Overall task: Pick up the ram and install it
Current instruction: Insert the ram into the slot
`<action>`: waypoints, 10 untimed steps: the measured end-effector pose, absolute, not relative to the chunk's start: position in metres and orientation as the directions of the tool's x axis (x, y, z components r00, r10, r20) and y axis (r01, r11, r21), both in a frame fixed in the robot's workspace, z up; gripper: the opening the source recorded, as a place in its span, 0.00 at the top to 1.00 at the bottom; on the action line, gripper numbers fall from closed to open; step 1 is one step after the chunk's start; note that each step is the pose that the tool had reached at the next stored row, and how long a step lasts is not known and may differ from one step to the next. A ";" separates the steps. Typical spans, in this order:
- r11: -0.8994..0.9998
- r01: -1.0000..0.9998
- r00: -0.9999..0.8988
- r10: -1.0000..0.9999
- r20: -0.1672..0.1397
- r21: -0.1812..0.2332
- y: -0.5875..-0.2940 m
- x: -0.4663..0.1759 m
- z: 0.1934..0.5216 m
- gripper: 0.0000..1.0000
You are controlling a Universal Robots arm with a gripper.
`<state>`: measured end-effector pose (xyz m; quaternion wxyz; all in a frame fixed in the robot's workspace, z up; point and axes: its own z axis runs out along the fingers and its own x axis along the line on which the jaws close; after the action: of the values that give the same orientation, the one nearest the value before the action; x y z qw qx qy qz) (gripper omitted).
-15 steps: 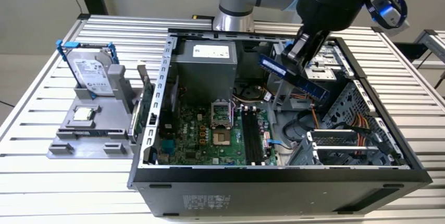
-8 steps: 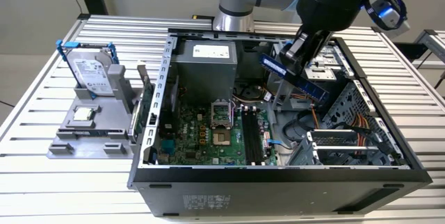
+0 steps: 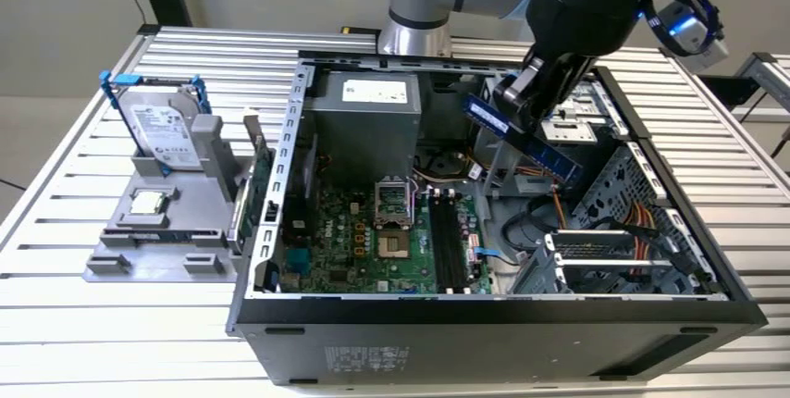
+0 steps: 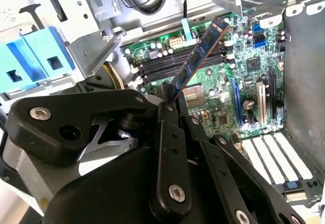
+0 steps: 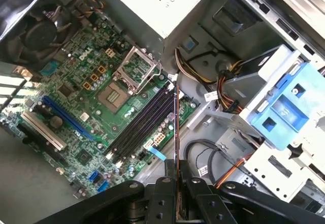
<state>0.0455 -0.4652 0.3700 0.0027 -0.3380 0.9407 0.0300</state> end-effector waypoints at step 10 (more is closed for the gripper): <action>0.817 -0.574 -0.819 -0.573 -0.025 0.055 -0.465 0.046 0.370 1.00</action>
<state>0.0455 -0.4652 0.3696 0.0038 -0.3008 0.9532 0.0299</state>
